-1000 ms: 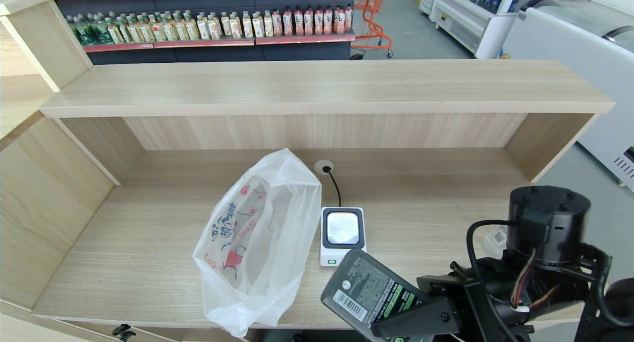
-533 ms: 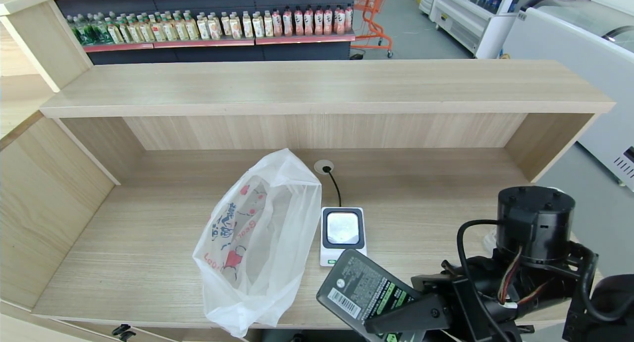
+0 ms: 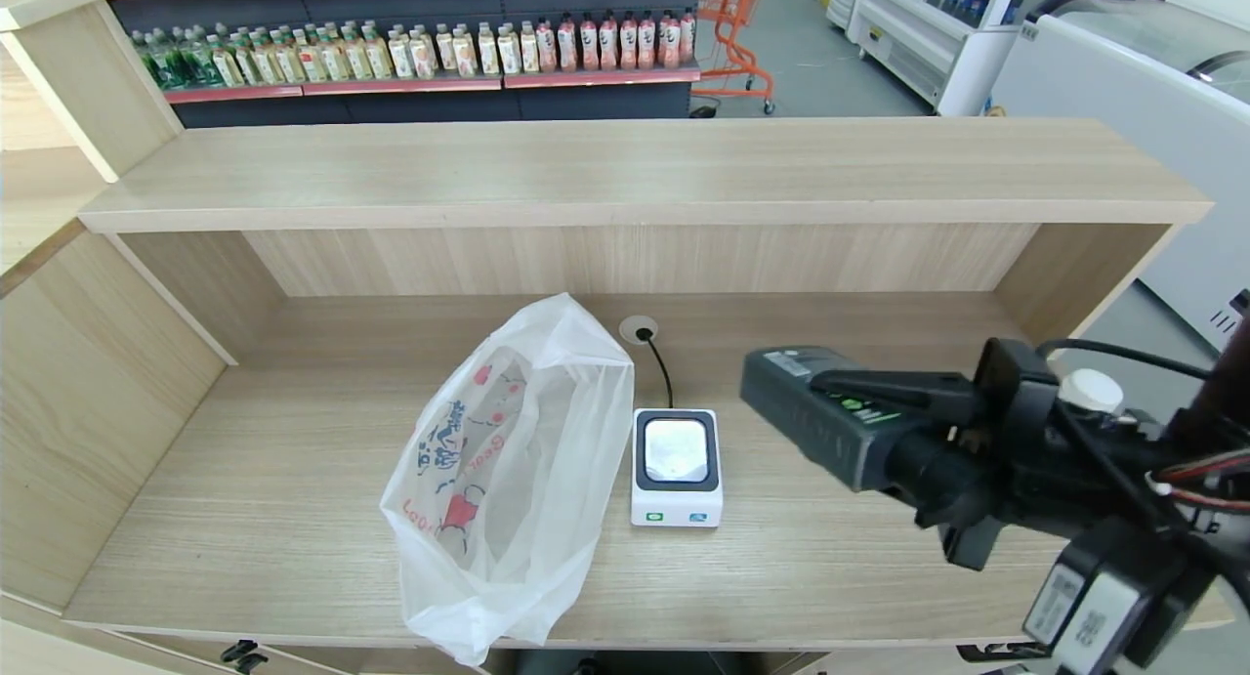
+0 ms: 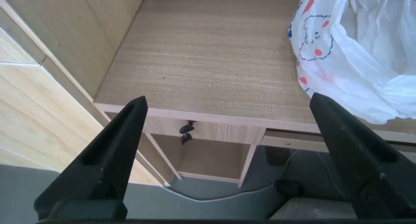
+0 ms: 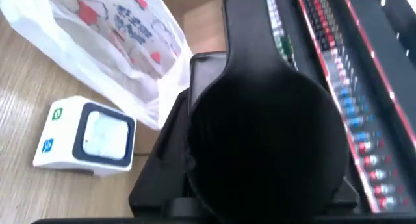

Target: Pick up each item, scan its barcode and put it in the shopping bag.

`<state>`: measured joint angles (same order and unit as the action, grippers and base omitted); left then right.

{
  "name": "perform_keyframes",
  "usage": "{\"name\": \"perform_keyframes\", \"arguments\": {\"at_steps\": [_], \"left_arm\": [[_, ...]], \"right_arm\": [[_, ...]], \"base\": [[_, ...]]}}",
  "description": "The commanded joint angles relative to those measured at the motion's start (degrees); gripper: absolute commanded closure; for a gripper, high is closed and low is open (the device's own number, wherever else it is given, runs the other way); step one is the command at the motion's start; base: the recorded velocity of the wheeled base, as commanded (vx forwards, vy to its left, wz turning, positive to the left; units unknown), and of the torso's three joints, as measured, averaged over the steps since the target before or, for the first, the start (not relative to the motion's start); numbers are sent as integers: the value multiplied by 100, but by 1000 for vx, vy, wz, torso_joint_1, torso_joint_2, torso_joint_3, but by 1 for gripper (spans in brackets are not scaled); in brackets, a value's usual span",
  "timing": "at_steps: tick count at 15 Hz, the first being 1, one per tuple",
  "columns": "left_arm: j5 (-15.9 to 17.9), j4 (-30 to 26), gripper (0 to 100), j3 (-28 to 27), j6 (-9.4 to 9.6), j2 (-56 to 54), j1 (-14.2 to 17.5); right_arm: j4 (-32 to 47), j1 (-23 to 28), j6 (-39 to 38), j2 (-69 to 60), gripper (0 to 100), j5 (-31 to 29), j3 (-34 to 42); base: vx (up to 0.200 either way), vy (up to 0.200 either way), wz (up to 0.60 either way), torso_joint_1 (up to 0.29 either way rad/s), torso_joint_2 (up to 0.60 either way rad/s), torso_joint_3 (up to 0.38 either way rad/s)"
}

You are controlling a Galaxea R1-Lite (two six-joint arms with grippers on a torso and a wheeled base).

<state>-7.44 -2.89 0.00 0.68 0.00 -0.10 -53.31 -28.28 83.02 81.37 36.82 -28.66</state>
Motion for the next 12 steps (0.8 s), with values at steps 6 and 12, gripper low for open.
{"name": "perform_keyframes", "arguments": {"at_steps": [6,12], "left_arm": [[-3,-1,0,0,2,0,1],[-3,-1,0,0,2,0,10]], "right_arm": [[2184,1774,-7238,-1141,100,-1080,-122],[2184,947,-11360,529,100,-1845,-904]], "base": [[0,0,0,0,0,0],[0,0,0,0,0,0]]}}
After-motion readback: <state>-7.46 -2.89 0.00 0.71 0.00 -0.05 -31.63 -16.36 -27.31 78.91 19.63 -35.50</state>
